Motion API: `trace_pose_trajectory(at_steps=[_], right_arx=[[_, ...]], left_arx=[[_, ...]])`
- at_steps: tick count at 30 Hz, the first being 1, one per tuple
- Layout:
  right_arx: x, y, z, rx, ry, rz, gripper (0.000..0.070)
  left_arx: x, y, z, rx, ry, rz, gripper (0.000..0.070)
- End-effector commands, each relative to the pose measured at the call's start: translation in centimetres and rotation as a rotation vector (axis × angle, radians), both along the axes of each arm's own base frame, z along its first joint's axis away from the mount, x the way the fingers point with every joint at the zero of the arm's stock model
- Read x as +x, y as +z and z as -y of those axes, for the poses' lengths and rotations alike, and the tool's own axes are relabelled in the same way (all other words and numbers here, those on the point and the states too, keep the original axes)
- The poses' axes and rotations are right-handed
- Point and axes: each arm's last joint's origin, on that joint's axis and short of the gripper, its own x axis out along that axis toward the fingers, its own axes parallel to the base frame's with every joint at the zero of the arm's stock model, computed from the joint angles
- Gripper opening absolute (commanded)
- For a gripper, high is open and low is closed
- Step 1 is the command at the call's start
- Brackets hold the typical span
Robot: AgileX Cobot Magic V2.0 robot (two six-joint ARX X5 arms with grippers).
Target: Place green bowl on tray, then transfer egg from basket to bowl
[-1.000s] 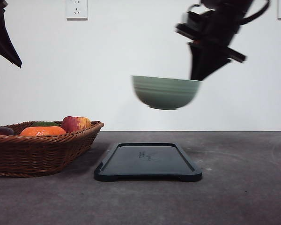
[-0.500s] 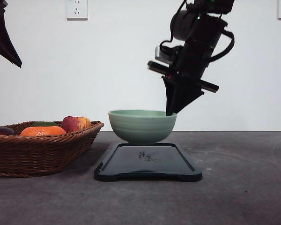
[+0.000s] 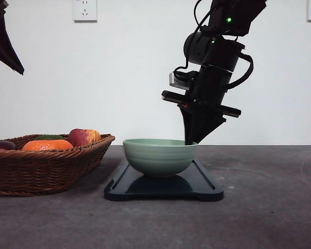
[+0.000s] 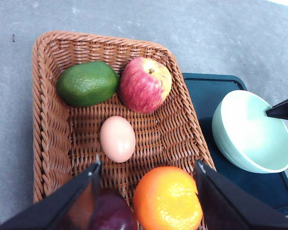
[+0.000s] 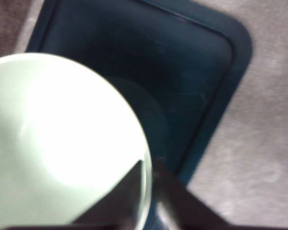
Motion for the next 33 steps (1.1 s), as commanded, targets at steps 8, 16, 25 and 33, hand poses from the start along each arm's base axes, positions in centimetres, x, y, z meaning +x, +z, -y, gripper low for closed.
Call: trace_pose_trajectory(at_steps=[8, 16, 25, 33], right_arx=[[-0.6, 3.0, -0.2, 0.027, -0.002, 0.057, 0.0234], [-3.1, 6.3, 1.1, 0.072, -0.012, 0.204, 0.0228], [-9.1, 4.6, 4.1, 0.149, -0.020, 0.369, 0.0196], [-14.2, 2.1, 7.5, 0.144, -0.053, 0.408, 0.0196]], left_arx=[[0.2, 0.6, 0.1, 0.007, -0.015, 0.025, 0.0390], [0.2, 0.6, 0.1, 0.008, -0.015, 0.026, 0.0390], [0.2, 0.6, 0.1, 0.010, -0.016, 0.027, 0.0390], [0.2, 0.6, 0.1, 0.009, -0.017, 0.025, 0.0390]])
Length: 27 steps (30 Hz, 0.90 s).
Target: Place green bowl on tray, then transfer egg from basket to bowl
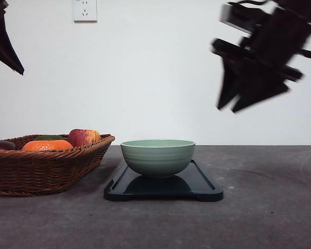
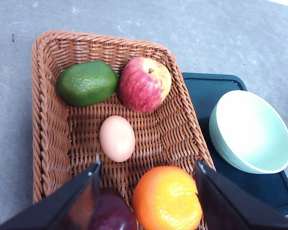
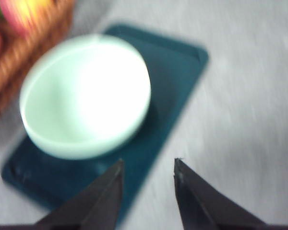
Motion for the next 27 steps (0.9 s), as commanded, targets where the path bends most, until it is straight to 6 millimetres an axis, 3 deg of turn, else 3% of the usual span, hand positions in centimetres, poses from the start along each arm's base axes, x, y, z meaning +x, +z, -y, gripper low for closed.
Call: trace_pose_trajectory(at_steps=[1, 11, 19, 27], right_arx=[[-0.8, -0.4, 0.5, 0.000, -0.010, 0.002, 0.0196], [-5.8, -0.8, 3.6, 0.038, -0.043, 0.115, 0.0196], [-6.2, 0.0, 3.7, 0.053, -0.039, 0.168, 0.0196], [-6.2, -0.1, 3.7, 0.049, -0.038, 0.156, 0.0197]], left_arx=[[0.2, 0.6, 0.1, 0.009, -0.016, 0.028, 0.0390], [0.1, 0.6, 0.2, 0.009, -0.024, 0.013, 0.0391], [1.2, 1.1, 2.0, 0.073, -0.057, -0.143, 0.0392], [4.8, 0.8, 4.4, 0.178, -0.059, -0.254, 0.0393]])
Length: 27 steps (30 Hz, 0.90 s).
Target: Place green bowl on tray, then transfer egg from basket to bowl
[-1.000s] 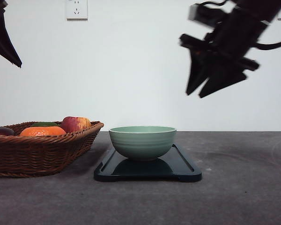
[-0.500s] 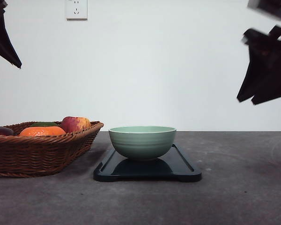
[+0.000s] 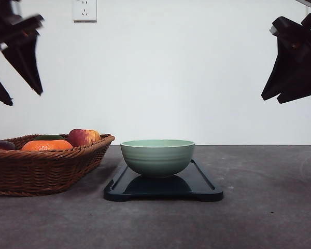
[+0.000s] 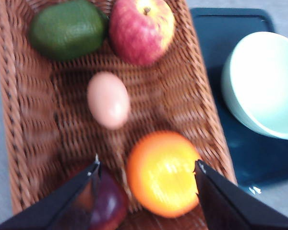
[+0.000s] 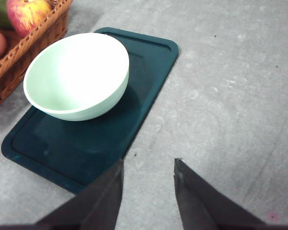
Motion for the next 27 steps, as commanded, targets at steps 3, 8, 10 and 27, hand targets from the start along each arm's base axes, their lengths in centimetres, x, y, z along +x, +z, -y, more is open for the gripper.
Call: trace_pose_trajectory(at_steps=[3, 8, 10, 27], right_arx=[[0.1, 0.1, -0.1, -0.007, 0.007, 0.000, 0.0196], [0.0, -0.1, -0.1, -0.013, 0.007, -0.015, 0.0196], [0.0, -0.1, -0.1, -0.015, 0.007, -0.021, 0.0196], [0.0, -0.1, -0.1, -0.015, 0.007, -0.021, 0.0196]], left_arx=[[2.5, 0.1, 1.1, 0.079, -0.004, -0.012, 0.0408], [5.3, -0.9, 2.2, 0.172, -0.004, -0.069, 0.0438], [6.4, -1.3, 2.4, 0.187, -0.001, -0.088, 0.0438], [10.6, -6.6, 3.3, 0.251, 0.023, -0.158, 0.0437]])
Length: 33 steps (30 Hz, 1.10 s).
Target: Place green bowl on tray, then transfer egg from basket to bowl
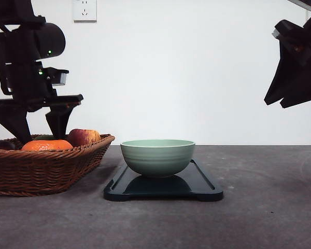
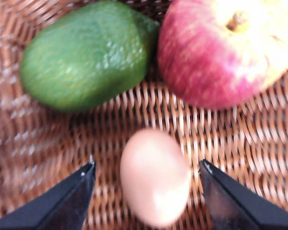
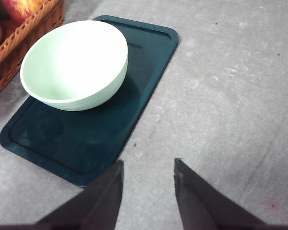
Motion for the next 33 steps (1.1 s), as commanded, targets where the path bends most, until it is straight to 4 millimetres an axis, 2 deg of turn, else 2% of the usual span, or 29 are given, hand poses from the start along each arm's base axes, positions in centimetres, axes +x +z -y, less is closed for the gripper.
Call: trace_pose_trajectory(at_steps=[1, 7, 16, 18, 20, 22, 33], right_arx=[[0.2, 0.1, -0.1, -0.004, 0.007, 0.008, 0.0196], [0.2, 0.1, -0.1, -0.004, 0.006, 0.008, 0.0196], [0.2, 0.1, -0.1, -0.004, 0.006, 0.008, 0.0196], [0.2, 0.1, -0.1, -0.005, 0.004, 0.009, 0.0196], [0.2, 0.1, -0.1, -0.007, 0.001, 0.010, 0.0196], [0.2, 0.1, -0.1, -0.008, 0.000, 0.010, 0.0196], [0.2, 0.1, -0.1, -0.008, 0.000, 0.010, 0.0196]], left_arx=[[0.7, -0.4, 0.3, 0.006, -0.014, 0.002, 0.0437], [1.2, -2.0, 0.5, 0.013, -0.006, -0.044, 0.0437], [1.4, -2.1, 0.5, 0.005, 0.001, -0.026, 0.0430], [1.4, -2.1, 0.6, 0.005, -0.002, -0.026, 0.0399], [1.4, -2.1, 0.7, 0.005, -0.003, -0.026, 0.0315], [1.4, -2.1, 0.7, 0.005, -0.003, -0.026, 0.0262], [1.3, -2.0, 0.6, 0.005, 0.000, -0.034, 0.0258]])
